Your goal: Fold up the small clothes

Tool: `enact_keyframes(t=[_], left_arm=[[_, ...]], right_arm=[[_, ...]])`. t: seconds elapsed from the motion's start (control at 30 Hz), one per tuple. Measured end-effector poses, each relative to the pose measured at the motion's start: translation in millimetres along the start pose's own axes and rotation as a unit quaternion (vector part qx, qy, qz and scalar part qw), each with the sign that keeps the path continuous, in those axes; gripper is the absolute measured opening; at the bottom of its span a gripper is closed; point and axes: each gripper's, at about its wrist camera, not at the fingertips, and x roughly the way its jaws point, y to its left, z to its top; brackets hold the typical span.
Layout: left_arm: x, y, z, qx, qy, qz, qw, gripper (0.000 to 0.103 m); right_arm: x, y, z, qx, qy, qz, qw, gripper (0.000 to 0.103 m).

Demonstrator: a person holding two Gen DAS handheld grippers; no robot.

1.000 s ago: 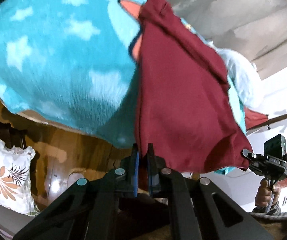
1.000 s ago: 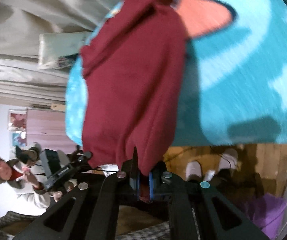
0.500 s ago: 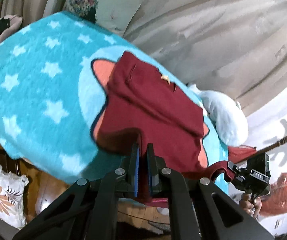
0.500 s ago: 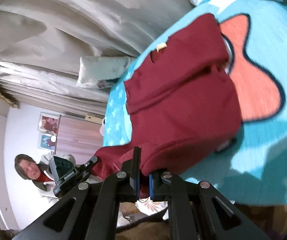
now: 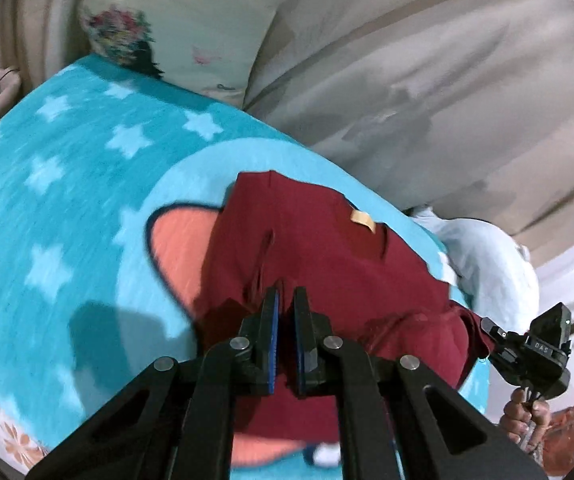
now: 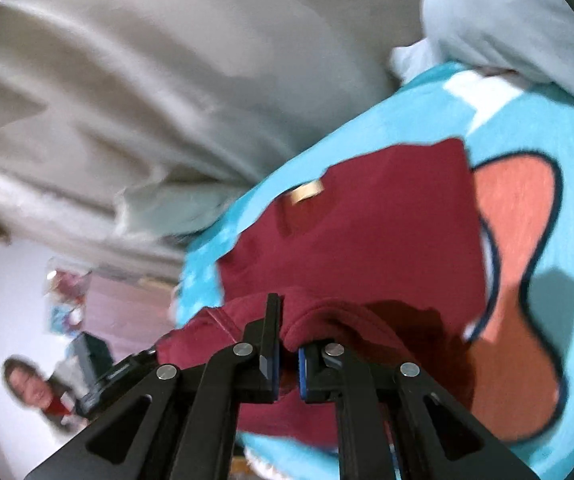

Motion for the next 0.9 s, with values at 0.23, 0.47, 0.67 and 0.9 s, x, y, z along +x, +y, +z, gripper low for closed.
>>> enact_keyframes(t=[0.23, 0.47, 0.67, 0.9], left_arm=[[75, -5, 49, 0.016, 0.038, 0.029, 0.9987, 0.008], [76, 11, 87, -0.038, 0.028, -0.052, 0.9975, 0.029], [63, -1, 87, -0.021, 0.021, -0.039, 0.9988, 0.031], [60, -48, 43, 0.092, 0.03, -0.036, 0.9947, 0.031]], right_arm=[[53, -27, 55, 0.048, -0.023, -0.093, 0.994, 0.008], [56, -62, 72, 0.151, -0.052, -0.037, 0.986, 0.053], [32, -60, 87, 0.159, -0.088, -0.051, 0.982, 0.055], [33, 11, 62, 0.021, -0.088, -0.138, 0.986, 0.056]])
